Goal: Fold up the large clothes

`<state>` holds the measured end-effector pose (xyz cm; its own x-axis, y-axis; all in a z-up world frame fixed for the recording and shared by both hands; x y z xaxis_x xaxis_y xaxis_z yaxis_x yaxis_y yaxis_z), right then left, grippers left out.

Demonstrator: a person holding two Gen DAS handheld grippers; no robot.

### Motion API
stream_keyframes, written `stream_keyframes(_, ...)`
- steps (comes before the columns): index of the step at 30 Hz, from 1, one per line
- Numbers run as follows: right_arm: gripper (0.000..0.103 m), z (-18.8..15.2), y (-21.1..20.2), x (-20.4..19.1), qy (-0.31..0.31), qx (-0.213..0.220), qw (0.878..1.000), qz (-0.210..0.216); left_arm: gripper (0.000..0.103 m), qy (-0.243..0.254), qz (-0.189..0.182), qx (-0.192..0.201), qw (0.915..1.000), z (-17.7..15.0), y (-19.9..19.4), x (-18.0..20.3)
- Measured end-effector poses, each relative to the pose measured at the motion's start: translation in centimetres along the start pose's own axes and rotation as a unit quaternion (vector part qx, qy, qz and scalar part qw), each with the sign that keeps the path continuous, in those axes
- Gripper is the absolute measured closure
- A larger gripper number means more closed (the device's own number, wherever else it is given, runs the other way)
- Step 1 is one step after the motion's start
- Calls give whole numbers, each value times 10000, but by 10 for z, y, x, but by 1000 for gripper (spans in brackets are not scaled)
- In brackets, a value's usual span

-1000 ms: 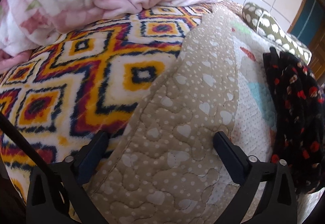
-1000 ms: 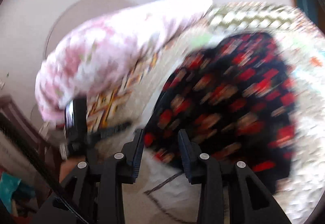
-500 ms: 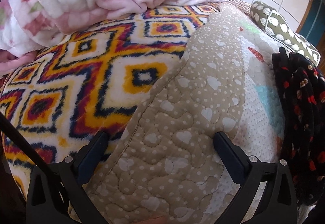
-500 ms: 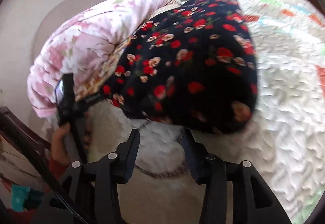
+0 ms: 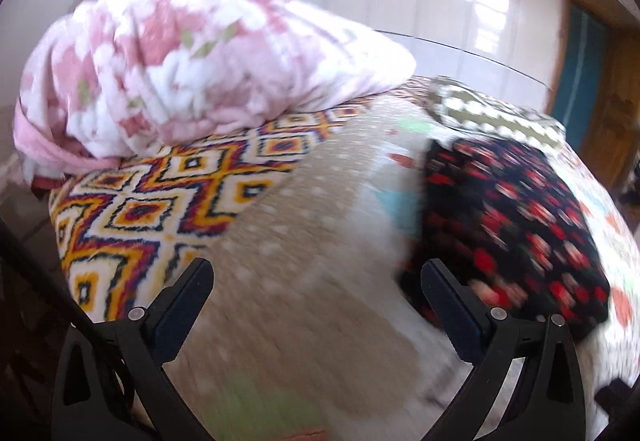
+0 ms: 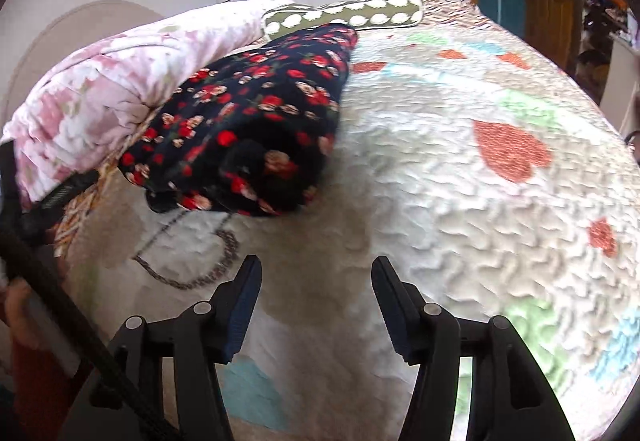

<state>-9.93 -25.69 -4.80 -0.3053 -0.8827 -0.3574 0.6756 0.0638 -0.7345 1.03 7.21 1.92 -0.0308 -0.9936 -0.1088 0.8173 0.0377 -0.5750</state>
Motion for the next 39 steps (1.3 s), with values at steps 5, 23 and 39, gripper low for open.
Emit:
stream_keyframes(5,41,-3,-6,17,165,68,9998,-56,0,517,-377,-245,9976,-38,-21,54)
stream_keyframes(23,34,-23,9,5,-462,-67,9965,-693,0,1113,-812,-811,9871,-84,17,93)
stream_keyframes(39,24,-28,13,9,-494,-163,9949,-861,0,1089,-986,-904,9850,-84,17,94)
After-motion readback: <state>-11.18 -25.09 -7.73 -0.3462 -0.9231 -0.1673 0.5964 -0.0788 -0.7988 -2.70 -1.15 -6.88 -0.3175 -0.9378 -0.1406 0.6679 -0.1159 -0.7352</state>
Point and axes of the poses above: each gripper's, at about its wrist camera, not at the fingertips, and y roughly the way its jaws point, x to its right, z to its top, the point moved 9 cm from there along y, roughly the way its jaws point, and after that the axes turned 10 degrees about y, right-handed, at the moved point
